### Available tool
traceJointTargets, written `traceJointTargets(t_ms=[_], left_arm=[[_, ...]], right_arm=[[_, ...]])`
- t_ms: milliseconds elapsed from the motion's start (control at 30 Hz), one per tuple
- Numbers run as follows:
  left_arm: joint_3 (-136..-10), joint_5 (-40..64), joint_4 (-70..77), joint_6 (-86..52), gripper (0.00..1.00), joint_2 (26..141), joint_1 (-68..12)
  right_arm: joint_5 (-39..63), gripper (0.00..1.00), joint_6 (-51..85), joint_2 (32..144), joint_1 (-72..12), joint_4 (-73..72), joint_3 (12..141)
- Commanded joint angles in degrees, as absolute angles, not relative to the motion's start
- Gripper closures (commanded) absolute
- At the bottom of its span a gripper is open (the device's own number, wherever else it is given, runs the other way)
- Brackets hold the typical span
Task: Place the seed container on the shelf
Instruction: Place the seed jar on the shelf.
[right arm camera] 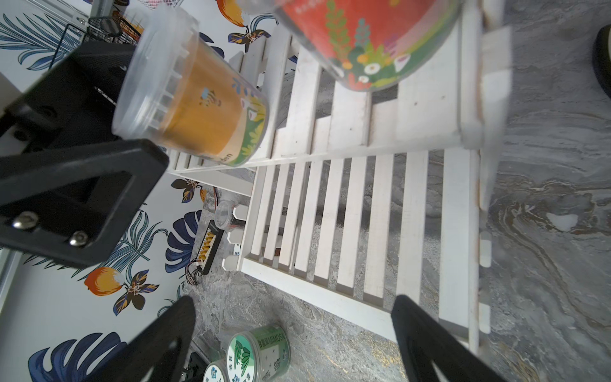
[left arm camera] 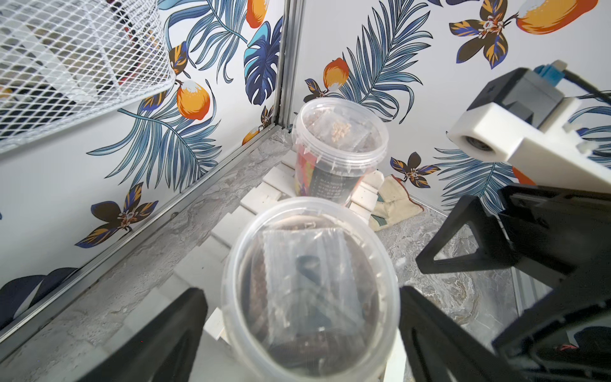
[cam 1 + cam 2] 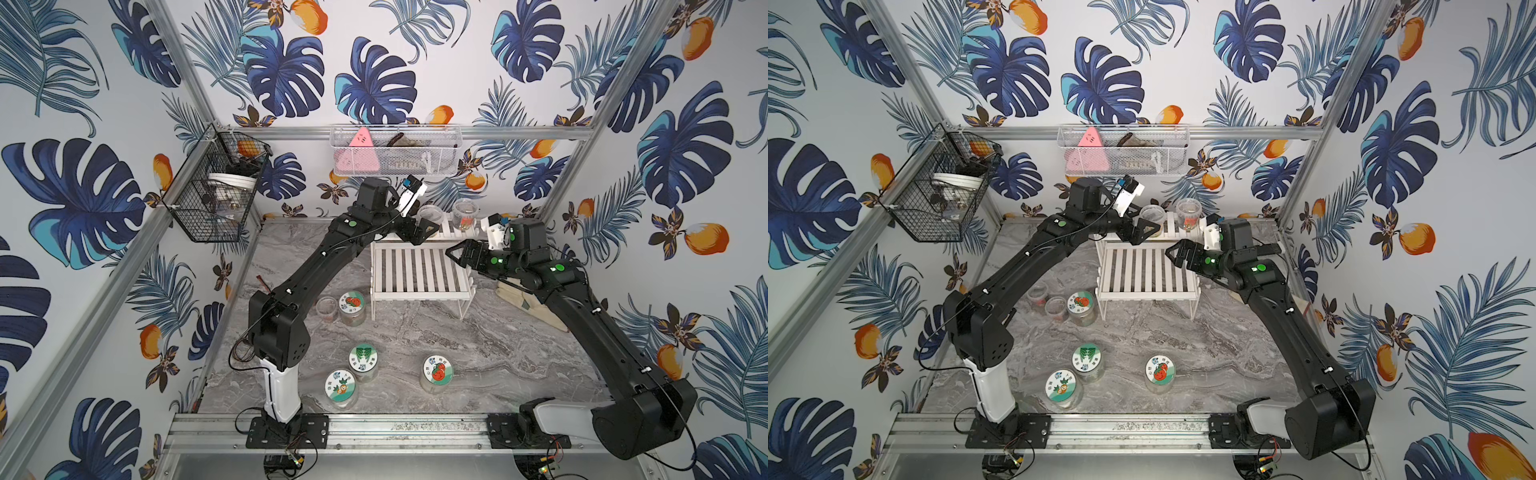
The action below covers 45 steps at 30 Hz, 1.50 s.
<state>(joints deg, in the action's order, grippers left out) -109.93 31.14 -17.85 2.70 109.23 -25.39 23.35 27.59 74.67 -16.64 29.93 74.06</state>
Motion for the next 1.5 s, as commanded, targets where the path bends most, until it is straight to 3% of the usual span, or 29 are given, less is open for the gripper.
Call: traceJointTargets(t_ms=[0, 400, 1467], left_arm=[[-111.2, 29.6, -19.1, 4.3, 0.07, 109.8, -26.0], [-112.6, 28.2, -17.9, 4.2, 0.22, 110.8, -27.2], [-118.3, 29.6, -16.4, -1.2, 0.23, 116.2, -27.9]], right_arm=[[22.9, 0.04, 26.9, 74.3, -16.5, 30.1, 73.9], [19.8, 0.04, 25.8, 73.0, -16.0, 33.0, 73.6], [18.8, 0.03, 25.2, 70.9, -14.0, 33.4, 72.4]])
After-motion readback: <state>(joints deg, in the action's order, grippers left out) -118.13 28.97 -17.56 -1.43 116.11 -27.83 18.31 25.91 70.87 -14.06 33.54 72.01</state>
